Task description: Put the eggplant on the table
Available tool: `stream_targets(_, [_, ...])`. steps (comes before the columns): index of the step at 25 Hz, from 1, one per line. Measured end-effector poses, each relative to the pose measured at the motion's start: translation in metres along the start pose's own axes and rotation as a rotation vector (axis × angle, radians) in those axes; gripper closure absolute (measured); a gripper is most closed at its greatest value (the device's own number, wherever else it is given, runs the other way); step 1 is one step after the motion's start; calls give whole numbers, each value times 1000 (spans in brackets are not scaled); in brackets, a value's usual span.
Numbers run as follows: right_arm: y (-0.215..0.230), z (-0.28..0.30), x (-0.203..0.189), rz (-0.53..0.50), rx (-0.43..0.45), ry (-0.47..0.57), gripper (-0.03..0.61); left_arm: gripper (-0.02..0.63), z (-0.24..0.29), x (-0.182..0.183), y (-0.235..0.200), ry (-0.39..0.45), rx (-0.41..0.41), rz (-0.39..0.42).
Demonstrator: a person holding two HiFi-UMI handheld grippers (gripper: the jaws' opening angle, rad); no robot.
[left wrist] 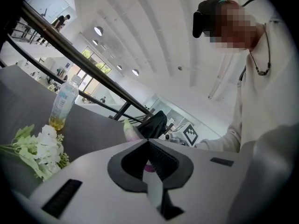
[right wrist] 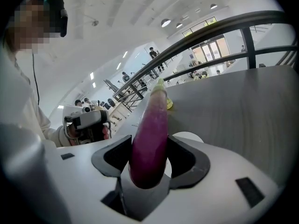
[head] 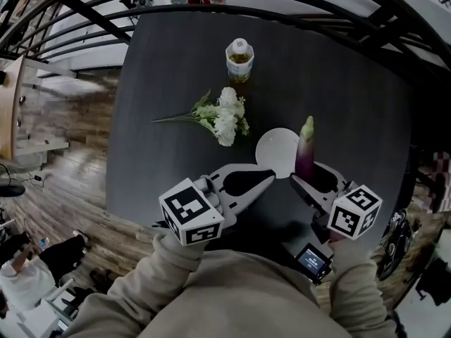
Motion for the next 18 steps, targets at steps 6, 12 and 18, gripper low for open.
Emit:
stream_targets(6, [17,14,-12,7,-20,-33,330,609,4,-24,-7,-8,9,-54])
stream_targets(12, [37,29,-23,25,-69,-68,329,609,2,-37,-10,-4,21,-97])
stream_targets(18, [52,44,-33,6,-112,-112,328,609,-3,-47,-11,1,37,-121])
Point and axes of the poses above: the fingertips, and each gripper's own axes: z forward along the fingers, y to its right, x out of its top, the point moved 2 cm from there along -z, backward along the fingers, and after that the axes turned 8 degrees about z, right-handed, at the moved point
